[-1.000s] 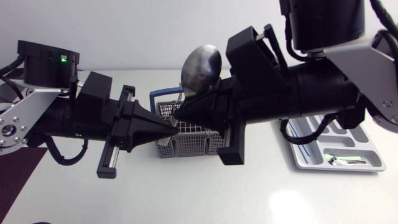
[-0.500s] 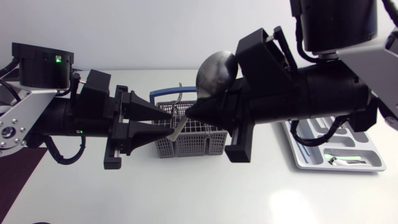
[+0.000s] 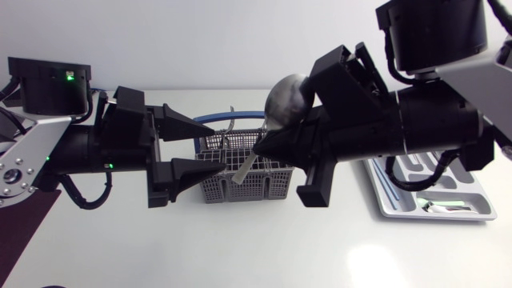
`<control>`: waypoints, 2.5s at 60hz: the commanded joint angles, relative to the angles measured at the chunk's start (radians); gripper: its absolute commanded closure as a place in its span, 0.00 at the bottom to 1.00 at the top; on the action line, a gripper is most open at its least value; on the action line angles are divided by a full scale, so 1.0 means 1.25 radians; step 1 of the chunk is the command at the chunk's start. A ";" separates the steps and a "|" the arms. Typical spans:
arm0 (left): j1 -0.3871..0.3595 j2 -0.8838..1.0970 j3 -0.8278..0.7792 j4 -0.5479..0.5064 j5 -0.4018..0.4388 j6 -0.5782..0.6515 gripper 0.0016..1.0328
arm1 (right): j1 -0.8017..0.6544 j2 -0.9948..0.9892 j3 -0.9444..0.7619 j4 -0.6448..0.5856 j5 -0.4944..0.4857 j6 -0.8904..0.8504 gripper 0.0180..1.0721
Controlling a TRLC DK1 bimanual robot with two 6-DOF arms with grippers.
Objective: Sort the cutlery from the basket into the organizer compartments.
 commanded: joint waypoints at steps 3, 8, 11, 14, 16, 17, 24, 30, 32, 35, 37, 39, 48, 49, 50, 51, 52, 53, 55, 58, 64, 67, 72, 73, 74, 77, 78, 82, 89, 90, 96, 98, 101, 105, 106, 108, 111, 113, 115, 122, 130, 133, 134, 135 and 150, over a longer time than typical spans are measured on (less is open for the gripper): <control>-0.033 -0.012 -0.022 0.032 -0.058 -0.033 0.10 | 0.010 -0.012 0.026 -0.014 0.003 0.001 0.95; -0.037 -0.012 -0.025 0.053 -0.089 -0.043 0.10 | 0.013 -0.012 0.029 -0.018 0.006 0.004 0.95; -0.043 -0.011 -0.028 0.059 -0.103 -0.049 0.10 | 0.014 -0.013 0.032 -0.018 0.005 0.008 0.95; -0.059 -0.010 -0.034 0.066 -0.127 -0.049 0.10 | 0.014 -0.013 0.037 -0.018 0.006 0.011 0.94; -0.069 -0.008 -0.038 0.071 -0.141 -0.049 0.10 | 0.014 -0.013 0.038 -0.013 0.006 0.015 0.94; -0.071 -0.008 -0.039 0.071 -0.142 -0.049 0.10 | 0.015 -0.012 0.039 -0.012 0.007 0.016 0.95; -0.112 0.000 -0.051 0.081 -0.177 -0.049 0.10 | 0.016 0.001 0.044 0.008 0.012 0.025 0.95; -0.143 0.009 -0.060 0.088 -0.195 -0.054 0.10 | 0.016 0.011 0.045 0.025 0.014 0.032 0.94; -0.149 0.009 -0.061 0.091 -0.198 -0.056 0.10 | 0.016 0.012 0.045 0.029 0.012 0.033 0.95; -0.154 0.010 -0.061 0.092 -0.199 -0.057 0.10 | 0.016 0.015 0.045 0.031 0.014 0.035 0.95; -0.158 0.011 -0.063 0.098 -0.207 -0.057 0.10 | 0.015 0.015 0.044 0.032 0.016 0.035 0.94; -0.157 0.011 -0.063 0.103 -0.213 -0.057 0.10 | 0.011 0.014 0.040 0.032 0.017 0.035 0.94; -0.108 0.003 -0.052 0.104 -0.218 -0.058 0.10 | -0.055 -0.017 0.026 0.012 0.017 0.020 0.94; -0.095 0.002 -0.047 0.103 -0.218 -0.058 0.10 | -0.068 -0.020 0.024 0.007 0.017 0.017 0.94; -0.087 0.002 -0.045 0.102 -0.218 -0.059 0.10 | -0.081 -0.026 0.023 0.003 0.016 0.016 0.94; -0.077 0.002 -0.042 0.101 -0.218 -0.059 0.10 | -0.088 -0.029 0.023 -0.001 0.016 0.014 0.94; -0.070 0.002 -0.040 0.099 -0.218 -0.059 0.10 | -0.100 -0.032 0.023 -0.006 0.016 0.011 0.94; -0.065 0.000 -0.039 0.099 -0.218 -0.059 0.10 | -0.109 -0.036 0.023 -0.009 0.016 0.010 0.94; -0.052 -0.002 -0.038 0.098 -0.218 -0.059 0.09 | -0.142 -0.042 0.023 -0.019 0.017 0.008 0.94; -0.041 -0.007 -0.036 0.096 -0.218 -0.059 0.09 | -0.184 -0.044 0.024 -0.029 0.021 0.008 0.95; -0.032 -0.010 -0.033 0.086 -0.233 -0.058 0.09 | -0.243 -0.036 0.018 -0.045 0.086 0.004 0.94; -0.035 -0.006 -0.033 0.085 -0.255 -0.057 0.09 | -0.270 -0.025 0.015 -0.047 0.115 0.000 0.94; -0.041 -0.002 -0.031 0.085 -0.294 -0.056 0.08 | -0.342 0.002 0.016 -0.050 0.147 -0.003 0.94; -0.041 -0.002 -0.031 0.085 -0.294 -0.056 0.08 | -0.354 0.007 0.016 -0.050 0.155 -0.006 0.94; -0.041 -0.002 -0.031 0.085 -0.295 -0.056 0.08 | -0.362 0.011 0.017 -0.050 0.162 -0.008 0.94; -0.041 -0.002 -0.031 0.085 -0.314 -0.056 0.08 | -0.401 0.032 0.022 -0.050 0.181 -0.014 0.94; -0.041 -0.002 -0.031 0.085 -0.316 -0.056 0.08 | -0.413 0.037 0.024 -0.050 0.181 -0.014 0.94; -0.039 -0.003 -0.033 0.083 -0.320 -0.056 0.08 | -0.471 0.081 0.044 -0.061 0.212 -0.029 0.95; -0.039 -0.005 -0.034 0.079 -0.336 -0.053 0.07 | -0.543 0.152 0.087 -0.083 0.242 -0.048 0.94; -0.039 -0.005 -0.034 0.077 -0.337 -0.053 0.07 | -0.549 0.160 0.091 -0.084 0.243 -0.048 0.95; -0.038 -0.011 -0.038 0.076 -0.349 -0.052 0.07 | -0.600 0.207 0.130 -0.093 0.258 -0.060 0.95; -0.037 -0.013 -0.039 0.075 -0.350 -0.052 0.07 | -0.618 0.227 0.150 -0.100 0.263 -0.067 0.95; -0.036 -0.017 -0.041 0.072 -0.350 -0.052 0.07 | -0.638 0.253 0.172 -0.111 0.263 -0.071 0.95; -0.035 -0.025 -0.046 0.070 -0.350 -0.051 0.07 | -0.661 0.280 0.195 -0.125 0.265 -0.076 0.95; -0.035 -0.027 -0.047 0.070 -0.350 -0.049 0.07 | -0.666 0.290 0.202 -0.130 0.266 -0.078 0.95; -0.033 -0.030 -0.049 0.067 -0.350 -0.049 0.07 | -0.673 0.304 0.212 -0.139 0.271 -0.082 0.95; -0.033 -0.037 -0.051 0.066 -0.350 -0.047 0.07 | -0.692 0.330 0.227 -0.144 0.274 -0.091 0.95; -0.033 -0.039 -0.052 0.065 -0.350 -0.046 0.07 | -0.702 0.344 0.233 -0.144 0.274 -0.097 0.94; -0.033 -0.043 -0.055 0.065 -0.350 -0.046 0.07 | -0.710 0.356 0.238 -0.142 0.275 -0.099 0.95; -0.033 -0.046 -0.057 0.064 -0.350 -0.045 0.07 | -0.745 0.404 0.255 -0.133 0.275 -0.109 0.95; -0.033 -0.048 -0.061 0.064 -0.350 -0.043 0.07 | -0.778 0.466 0.282 -0.131 0.275 -0.118 0.95; -0.033 -0.048 -0.061 0.064 -0.350 -0.042 0.07 | -0.789 0.486 0.293 -0.130 0.275 -0.121 0.94; -0.033 -0.048 -0.061 0.064 -0.350 -0.042 0.07 | -0.792 0.491 0.296 -0.128 0.275 -0.121 0.94; -0.033 -0.048 -0.061 0.064 -0.350 -0.042 0.07 | -0.796 0.499 0.298 -0.128 0.275 -0.122 0.95; -0.035 -0.048 -0.062 0.064 -0.350 -0.042 0.07 | -0.819 0.576 0.335 -0.127 0.273 -0.126 0.94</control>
